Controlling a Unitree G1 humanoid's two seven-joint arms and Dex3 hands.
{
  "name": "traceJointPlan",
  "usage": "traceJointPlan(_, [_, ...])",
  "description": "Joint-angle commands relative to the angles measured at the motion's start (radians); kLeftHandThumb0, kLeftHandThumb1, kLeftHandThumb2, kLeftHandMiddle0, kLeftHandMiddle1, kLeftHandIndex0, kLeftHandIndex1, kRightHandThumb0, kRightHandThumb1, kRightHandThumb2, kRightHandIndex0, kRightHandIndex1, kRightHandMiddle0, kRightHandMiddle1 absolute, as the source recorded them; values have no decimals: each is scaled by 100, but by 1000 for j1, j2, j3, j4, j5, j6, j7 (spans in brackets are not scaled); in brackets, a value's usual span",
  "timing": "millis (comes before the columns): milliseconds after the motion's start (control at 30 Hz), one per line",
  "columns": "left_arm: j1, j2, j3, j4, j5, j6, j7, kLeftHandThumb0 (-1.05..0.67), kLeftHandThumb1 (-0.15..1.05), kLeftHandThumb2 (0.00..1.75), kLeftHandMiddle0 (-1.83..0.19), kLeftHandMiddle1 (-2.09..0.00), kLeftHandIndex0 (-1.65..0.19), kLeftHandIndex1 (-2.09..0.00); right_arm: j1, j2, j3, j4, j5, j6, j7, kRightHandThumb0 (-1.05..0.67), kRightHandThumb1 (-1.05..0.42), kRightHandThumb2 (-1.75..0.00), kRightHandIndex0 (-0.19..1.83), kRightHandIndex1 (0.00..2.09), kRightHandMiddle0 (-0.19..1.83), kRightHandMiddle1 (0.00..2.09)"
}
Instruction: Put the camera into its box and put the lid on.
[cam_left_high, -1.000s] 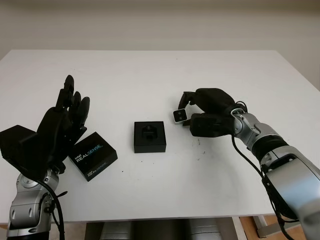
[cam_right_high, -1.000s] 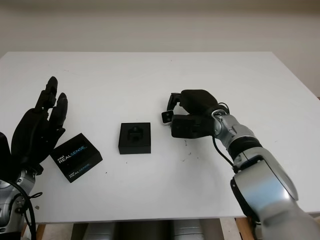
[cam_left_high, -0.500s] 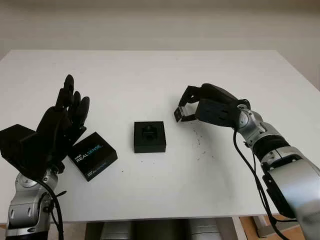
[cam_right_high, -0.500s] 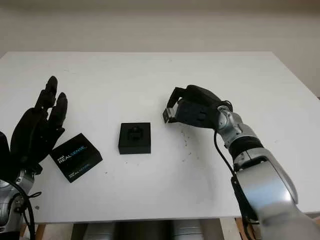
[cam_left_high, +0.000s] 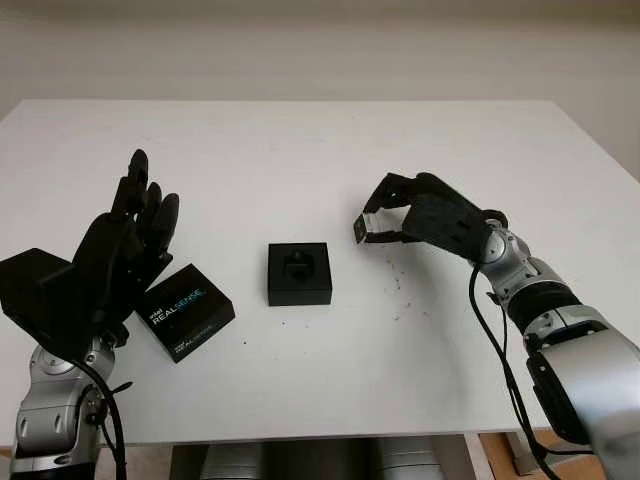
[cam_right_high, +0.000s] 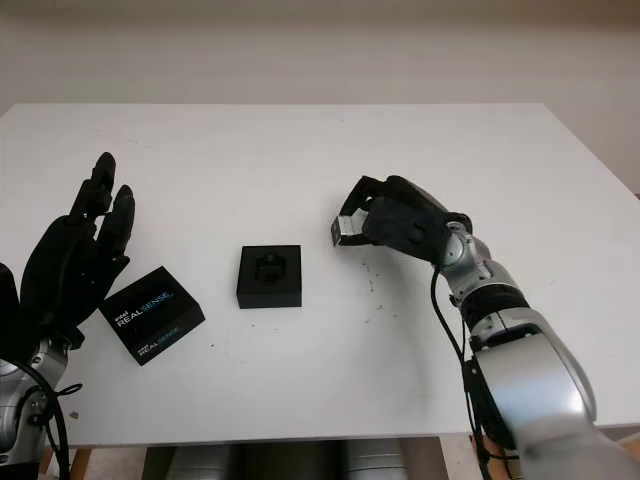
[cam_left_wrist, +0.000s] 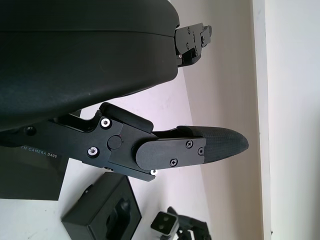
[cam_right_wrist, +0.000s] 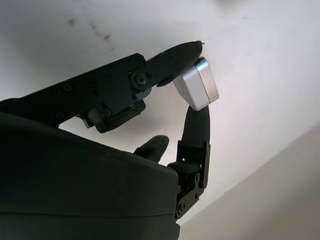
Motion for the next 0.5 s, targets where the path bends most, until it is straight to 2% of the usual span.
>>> traceJointPlan(0, [-11,6,11,-10,-6,-3,-2,-72,105,47,19,0,19,0,24,23,-58,-55,66,16,23,-39,-96,-5,19,39,30,153])
traceJointPlan(133, [-8,9,8,-8,3,-7,-1,-71,105,49,19,0,19,0,77,69,-130,-150,174,72,67,-44,-95,-6,21,22,31,154])
traceJointPlan(467, [-7,9,13,-2,-3,-9,-9,-71,105,48,19,0,19,0,255,184,-212,-438,365,185,158,-47,-97,-6,20,12,34,154])
